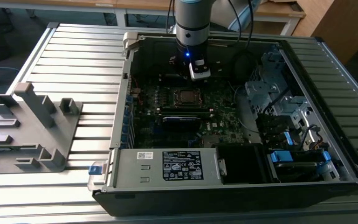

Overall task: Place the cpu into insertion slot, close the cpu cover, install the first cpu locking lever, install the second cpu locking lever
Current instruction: 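Install the first cpu locking lever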

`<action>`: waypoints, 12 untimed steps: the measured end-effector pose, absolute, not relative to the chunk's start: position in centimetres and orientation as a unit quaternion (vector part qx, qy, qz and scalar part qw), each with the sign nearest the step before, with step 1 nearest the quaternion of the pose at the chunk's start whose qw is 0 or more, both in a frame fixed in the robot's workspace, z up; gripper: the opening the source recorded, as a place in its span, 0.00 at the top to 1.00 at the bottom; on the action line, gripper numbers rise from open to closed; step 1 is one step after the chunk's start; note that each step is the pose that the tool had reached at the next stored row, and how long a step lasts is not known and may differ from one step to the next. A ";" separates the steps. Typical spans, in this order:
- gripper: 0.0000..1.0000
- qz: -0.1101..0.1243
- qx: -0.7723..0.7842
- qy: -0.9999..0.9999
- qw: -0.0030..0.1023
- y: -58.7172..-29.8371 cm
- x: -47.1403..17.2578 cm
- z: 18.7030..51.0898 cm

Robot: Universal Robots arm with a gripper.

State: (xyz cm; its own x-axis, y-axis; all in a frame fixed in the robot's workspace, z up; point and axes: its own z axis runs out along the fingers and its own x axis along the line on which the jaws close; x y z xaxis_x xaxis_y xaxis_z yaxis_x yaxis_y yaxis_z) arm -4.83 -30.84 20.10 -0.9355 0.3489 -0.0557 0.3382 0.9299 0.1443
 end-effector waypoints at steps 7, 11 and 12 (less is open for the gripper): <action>0.89 0.066 0.175 0.982 0.040 -30.9 -4.8 20.1; 0.89 0.060 0.175 0.982 0.041 -30.9 -4.8 19.9; 0.89 0.056 0.175 0.982 0.042 -30.9 -4.8 19.9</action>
